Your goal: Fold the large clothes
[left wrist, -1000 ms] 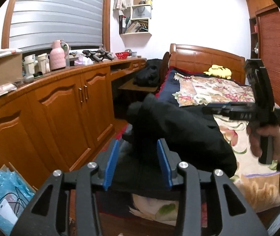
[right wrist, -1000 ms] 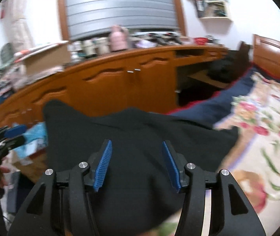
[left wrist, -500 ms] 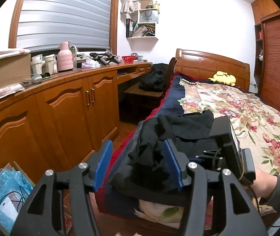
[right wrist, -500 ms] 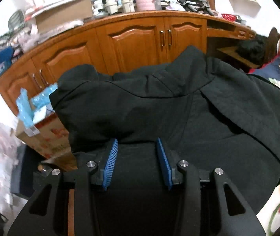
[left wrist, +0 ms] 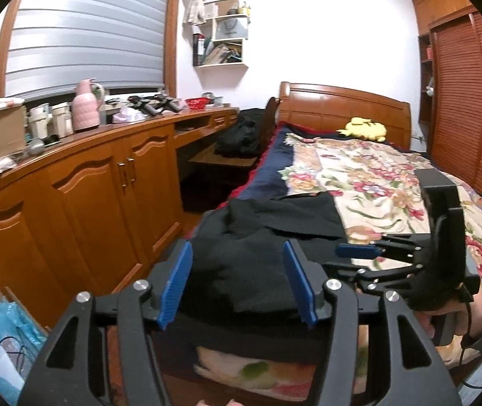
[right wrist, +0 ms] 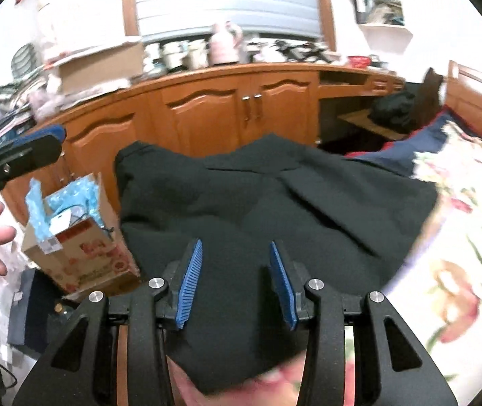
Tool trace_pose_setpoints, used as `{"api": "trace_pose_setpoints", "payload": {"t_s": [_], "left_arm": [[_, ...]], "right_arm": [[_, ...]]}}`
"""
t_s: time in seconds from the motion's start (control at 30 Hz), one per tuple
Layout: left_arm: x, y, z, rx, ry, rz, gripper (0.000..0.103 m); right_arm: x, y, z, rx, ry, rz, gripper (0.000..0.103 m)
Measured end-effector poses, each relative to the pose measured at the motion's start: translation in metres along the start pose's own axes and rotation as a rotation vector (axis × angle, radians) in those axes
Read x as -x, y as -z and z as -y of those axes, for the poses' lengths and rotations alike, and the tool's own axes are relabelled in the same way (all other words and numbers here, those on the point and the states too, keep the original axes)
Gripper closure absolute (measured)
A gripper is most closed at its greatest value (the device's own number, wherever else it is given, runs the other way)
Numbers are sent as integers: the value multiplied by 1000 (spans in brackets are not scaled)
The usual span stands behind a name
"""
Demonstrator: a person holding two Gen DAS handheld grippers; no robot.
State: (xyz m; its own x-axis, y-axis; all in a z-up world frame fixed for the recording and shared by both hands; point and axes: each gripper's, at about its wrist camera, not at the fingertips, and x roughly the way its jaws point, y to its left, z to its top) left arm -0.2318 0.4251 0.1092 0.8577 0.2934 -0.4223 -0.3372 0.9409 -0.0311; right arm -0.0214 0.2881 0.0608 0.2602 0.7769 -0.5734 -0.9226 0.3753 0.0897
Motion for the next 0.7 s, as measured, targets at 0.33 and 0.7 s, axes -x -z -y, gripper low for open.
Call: {"api": "trace_pose_setpoints", "payload": {"t_s": [0.33,0.7], "left_arm": [[-29,-5,91,-76,124,-21,48],[-72,12,217,-168,251,-71,47]], "right_arm": [[77,54,71,-77,194,31,56],[152,121,140,-181,346,45,47]]}}
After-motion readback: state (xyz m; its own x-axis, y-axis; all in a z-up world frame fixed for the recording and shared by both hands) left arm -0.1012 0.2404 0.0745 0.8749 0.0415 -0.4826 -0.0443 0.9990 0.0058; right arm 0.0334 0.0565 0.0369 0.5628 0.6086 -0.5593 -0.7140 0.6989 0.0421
